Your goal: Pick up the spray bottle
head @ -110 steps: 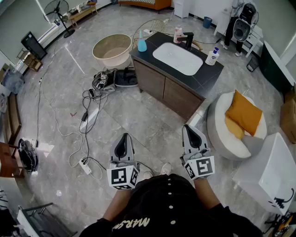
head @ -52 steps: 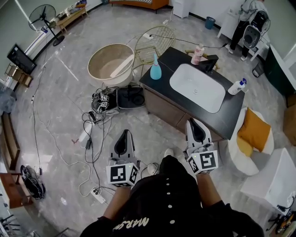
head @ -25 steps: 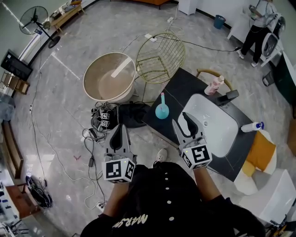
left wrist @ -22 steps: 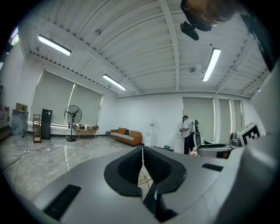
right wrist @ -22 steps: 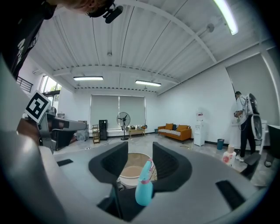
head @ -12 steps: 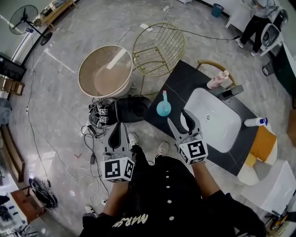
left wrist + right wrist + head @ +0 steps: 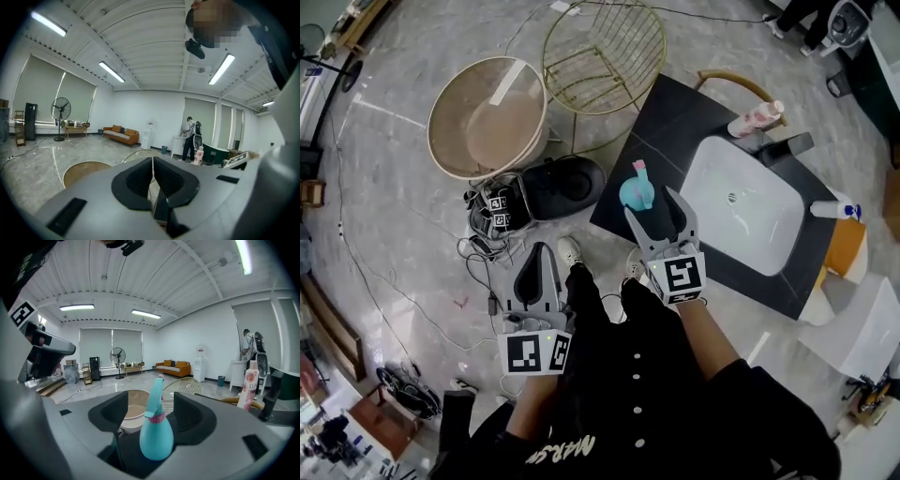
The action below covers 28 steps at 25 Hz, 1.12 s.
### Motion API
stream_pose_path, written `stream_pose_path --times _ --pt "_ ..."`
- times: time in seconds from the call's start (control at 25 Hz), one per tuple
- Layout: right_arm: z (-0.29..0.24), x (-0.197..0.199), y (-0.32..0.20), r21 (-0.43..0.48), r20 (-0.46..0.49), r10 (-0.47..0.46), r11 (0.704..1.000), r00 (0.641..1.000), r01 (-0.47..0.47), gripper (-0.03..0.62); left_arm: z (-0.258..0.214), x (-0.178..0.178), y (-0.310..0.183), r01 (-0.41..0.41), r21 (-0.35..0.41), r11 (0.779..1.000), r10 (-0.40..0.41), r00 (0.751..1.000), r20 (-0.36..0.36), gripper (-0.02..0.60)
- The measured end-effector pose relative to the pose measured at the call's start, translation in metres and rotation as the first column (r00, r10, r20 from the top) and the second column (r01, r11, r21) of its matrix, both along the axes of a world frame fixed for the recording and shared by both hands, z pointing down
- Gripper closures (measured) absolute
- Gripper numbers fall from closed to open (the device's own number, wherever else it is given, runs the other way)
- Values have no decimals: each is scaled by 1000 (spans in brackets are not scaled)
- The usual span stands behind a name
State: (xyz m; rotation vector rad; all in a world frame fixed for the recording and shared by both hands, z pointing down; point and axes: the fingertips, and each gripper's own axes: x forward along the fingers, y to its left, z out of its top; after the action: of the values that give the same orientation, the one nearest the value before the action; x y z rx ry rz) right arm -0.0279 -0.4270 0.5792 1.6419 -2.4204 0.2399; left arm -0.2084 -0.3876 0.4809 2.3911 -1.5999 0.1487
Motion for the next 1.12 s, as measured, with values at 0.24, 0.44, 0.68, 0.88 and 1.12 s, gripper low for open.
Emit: stream_pose_path --times 0.24,0.44,0.68,0.88,1.12 --pt "28 -7 -25 -8 -15 42 999 999 -42 318 32 -2 -1 -73 -79 994 74 997 4 565" --pt "37 -3 -40 42 -15 86 995 996 -86 351 60 2 -2 -97 -133 986 99 995 12 565" --pt "31 -5 -42 64 -31 106 992 994 -104 447 66 2 -6 -117 -149 982 120 993 14 565" --pt "10 5 -45 67 -24 104 992 994 -102 457 53 5 -19 -108 -124 986 111 994 18 565" --pt "-48 12 -33 77 -9 72 994 997 -71 464 23 12 -29 -100 -94 990 103 994 26 565"
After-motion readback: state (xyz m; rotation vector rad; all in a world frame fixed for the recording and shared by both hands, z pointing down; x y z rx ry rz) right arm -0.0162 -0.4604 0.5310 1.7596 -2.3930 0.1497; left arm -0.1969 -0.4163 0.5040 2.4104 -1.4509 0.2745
